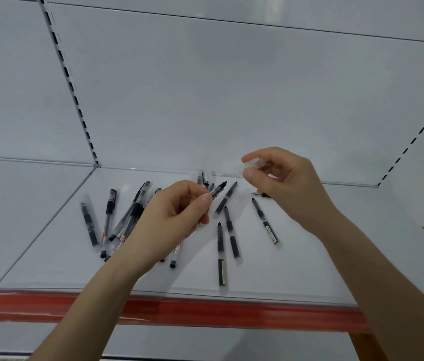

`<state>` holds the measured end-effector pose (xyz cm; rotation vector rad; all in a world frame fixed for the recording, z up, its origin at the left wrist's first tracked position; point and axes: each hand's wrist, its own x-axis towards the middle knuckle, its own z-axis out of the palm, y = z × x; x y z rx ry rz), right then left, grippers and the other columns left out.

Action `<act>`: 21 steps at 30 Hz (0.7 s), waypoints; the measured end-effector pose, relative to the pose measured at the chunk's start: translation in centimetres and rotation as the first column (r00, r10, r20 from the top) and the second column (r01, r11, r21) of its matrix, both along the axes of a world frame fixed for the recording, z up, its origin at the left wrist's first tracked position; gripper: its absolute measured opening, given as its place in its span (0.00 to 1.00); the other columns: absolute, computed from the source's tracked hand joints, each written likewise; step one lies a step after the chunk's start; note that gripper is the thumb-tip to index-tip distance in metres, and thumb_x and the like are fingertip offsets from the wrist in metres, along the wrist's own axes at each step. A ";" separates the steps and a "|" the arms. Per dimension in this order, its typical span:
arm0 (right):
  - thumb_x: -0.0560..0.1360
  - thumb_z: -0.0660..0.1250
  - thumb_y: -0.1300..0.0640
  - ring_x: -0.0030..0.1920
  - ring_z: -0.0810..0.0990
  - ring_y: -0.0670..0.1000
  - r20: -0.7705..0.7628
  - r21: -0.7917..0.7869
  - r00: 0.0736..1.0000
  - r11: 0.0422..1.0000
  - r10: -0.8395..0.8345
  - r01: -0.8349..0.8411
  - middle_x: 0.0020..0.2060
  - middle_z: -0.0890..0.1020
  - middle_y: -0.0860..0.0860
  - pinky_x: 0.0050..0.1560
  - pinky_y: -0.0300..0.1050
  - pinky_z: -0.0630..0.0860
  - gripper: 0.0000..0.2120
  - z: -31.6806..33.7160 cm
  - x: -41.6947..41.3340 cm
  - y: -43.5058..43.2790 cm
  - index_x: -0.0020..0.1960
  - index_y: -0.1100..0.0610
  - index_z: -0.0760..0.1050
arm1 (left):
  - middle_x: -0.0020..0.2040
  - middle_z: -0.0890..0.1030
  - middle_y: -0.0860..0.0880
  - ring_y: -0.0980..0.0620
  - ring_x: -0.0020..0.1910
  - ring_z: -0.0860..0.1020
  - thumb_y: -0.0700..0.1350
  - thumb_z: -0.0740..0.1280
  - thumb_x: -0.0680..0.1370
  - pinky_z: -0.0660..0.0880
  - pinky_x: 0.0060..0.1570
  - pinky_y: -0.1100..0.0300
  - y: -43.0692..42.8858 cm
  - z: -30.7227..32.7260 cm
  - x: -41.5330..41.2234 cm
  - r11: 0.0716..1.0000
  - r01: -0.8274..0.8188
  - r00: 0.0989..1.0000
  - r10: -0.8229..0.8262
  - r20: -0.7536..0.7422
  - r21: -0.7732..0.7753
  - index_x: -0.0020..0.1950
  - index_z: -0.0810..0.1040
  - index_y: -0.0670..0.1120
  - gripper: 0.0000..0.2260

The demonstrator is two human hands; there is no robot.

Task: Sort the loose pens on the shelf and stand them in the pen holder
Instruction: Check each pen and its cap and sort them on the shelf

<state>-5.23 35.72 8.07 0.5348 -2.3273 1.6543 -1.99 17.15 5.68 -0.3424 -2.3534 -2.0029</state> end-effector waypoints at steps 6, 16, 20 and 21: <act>0.75 0.63 0.65 0.36 0.82 0.47 0.227 -0.261 0.966 0.964 0.122 -0.060 0.36 0.83 0.48 0.37 0.37 0.77 0.04 0.2 -0.1 0.4 0.43 0.58 0.75 | 0.28 0.77 0.51 0.58 0.22 0.67 0.41 0.62 0.77 0.63 0.22 0.70 -0.1 0.1 0.2 1.000 -0.001 1.000 0.000 0.012 0.019 0.41 0.76 0.45 0.06; 0.73 0.65 0.60 0.31 0.79 0.46 0.273 -0.176 0.955 0.982 0.113 -0.066 0.30 0.81 0.48 0.35 0.37 0.76 0.02 -0.6 -0.1 0.9 0.46 0.56 0.75 | 0.29 0.77 0.50 0.56 0.23 0.66 0.41 0.62 0.77 0.62 0.22 0.69 -0.2 0.4 0.5 0.998 -0.002 1.000 0.000 0.031 0.058 0.41 0.75 0.45 0.06; 0.77 0.61 0.60 0.37 0.83 0.48 0.309 -0.103 0.938 0.986 0.158 -0.132 0.35 0.83 0.50 0.38 0.39 0.79 0.06 -0.4 0.4 1.0 0.45 0.57 0.76 | 0.30 0.77 0.49 0.57 0.22 0.66 0.41 0.62 0.77 0.62 0.22 0.68 -0.1 0.5 0.6 0.998 0.002 1.000 -0.003 0.028 0.055 0.42 0.75 0.44 0.06; 0.78 0.60 0.59 0.36 0.83 0.49 0.322 -0.100 0.932 0.985 0.166 -0.141 0.36 0.84 0.51 0.37 0.39 0.78 0.06 -0.3 0.5 0.9 0.46 0.57 0.76 | 0.30 0.77 0.49 0.57 0.22 0.66 0.41 0.62 0.77 0.62 0.22 0.68 -0.1 0.5 0.6 0.999 0.002 1.000 -0.004 0.027 0.054 0.42 0.75 0.44 0.06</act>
